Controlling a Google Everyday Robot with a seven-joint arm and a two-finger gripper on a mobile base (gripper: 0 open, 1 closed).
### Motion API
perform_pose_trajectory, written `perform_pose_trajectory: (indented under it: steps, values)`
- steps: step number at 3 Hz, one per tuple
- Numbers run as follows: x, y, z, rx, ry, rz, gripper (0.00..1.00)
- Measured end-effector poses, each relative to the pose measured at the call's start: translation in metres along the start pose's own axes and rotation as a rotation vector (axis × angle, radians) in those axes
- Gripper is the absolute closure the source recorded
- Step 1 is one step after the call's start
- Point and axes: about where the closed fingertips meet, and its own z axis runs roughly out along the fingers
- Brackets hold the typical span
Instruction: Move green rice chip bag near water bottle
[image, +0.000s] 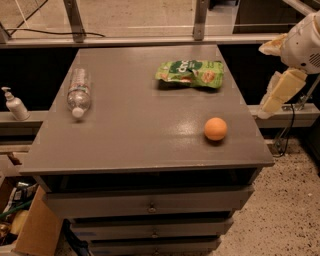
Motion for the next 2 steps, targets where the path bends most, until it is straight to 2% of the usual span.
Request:
perform_pose_trajectory:
  steps: [1, 2]
  values:
    - [-0.006, -0.029, 0.031, -0.011, -0.081, 0.018, 0.00]
    - [-0.021, -0.042, 0.060, -0.010, -0.135, 0.023, 0.00]
